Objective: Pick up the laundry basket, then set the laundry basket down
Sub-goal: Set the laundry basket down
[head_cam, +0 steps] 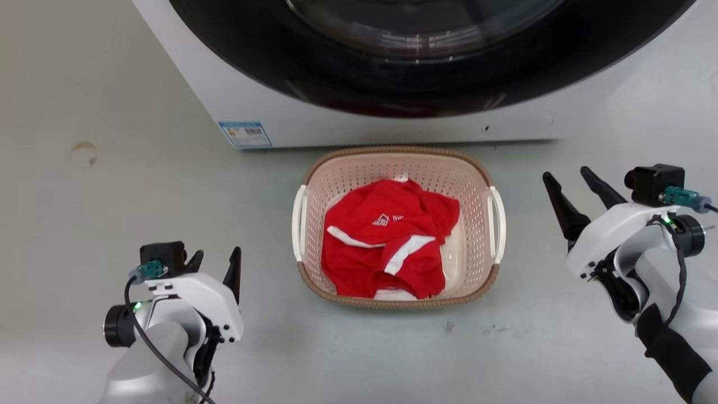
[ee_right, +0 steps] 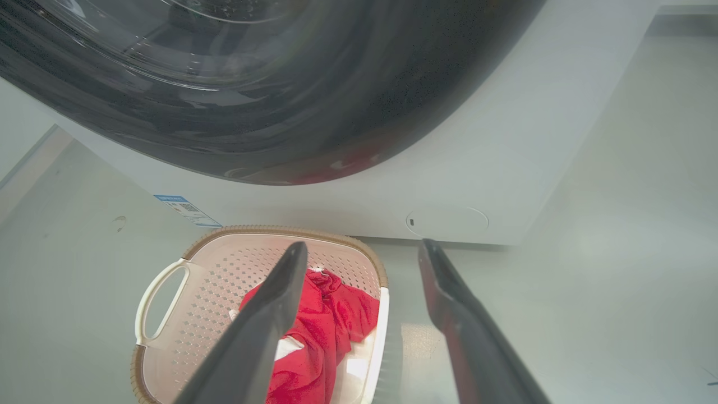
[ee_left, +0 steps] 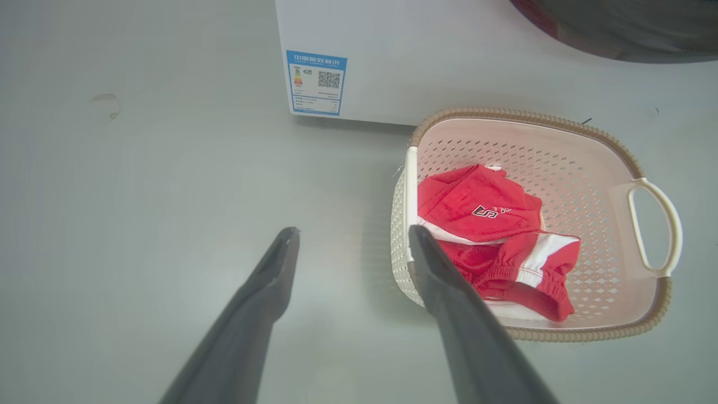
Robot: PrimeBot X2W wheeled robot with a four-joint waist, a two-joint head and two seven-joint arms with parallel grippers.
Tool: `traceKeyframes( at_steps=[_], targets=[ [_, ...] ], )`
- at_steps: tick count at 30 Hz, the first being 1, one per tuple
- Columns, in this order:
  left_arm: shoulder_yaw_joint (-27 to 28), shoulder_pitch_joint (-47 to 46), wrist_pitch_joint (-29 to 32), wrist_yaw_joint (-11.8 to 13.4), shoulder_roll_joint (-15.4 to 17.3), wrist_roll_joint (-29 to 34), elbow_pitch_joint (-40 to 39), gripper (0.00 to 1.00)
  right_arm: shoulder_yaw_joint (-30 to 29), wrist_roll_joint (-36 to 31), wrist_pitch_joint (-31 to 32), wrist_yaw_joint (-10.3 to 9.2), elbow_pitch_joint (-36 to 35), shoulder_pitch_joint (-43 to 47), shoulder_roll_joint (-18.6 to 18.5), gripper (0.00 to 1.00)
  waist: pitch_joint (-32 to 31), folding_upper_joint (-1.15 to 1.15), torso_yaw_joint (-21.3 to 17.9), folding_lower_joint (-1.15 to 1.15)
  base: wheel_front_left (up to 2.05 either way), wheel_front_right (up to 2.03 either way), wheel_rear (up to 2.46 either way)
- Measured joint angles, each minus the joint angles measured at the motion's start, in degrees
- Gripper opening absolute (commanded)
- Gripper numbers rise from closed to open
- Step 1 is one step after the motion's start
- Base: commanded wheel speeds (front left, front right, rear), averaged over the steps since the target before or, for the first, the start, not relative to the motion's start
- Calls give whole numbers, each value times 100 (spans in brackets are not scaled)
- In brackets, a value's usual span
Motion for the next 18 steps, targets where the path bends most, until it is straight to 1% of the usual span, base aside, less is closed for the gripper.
traceKeyframes(
  at_steps=[6,10,14,18],
  targets=[
    [297,473,0,119,219,365,-570,100,-249,-374,1,0,-521,395,-105,100,-578,0,34,0,0,0,0],
    [565,834,0,190,261,609,-1051,100,-523,-615,1,0,-956,738,-170,100,-967,0,67,0,0,0,0],
    [811,1256,0,197,333,833,-1538,100,-822,-838,1,0,-1450,1105,-210,100,-1338,0,105,0,0,0,0],
    [1036,1691,0,313,439,1012,-2014,100,-1089,-1010,1,0,-1886,1444,-313,100,-1653,0,135,0,0,0,0]
  ],
)
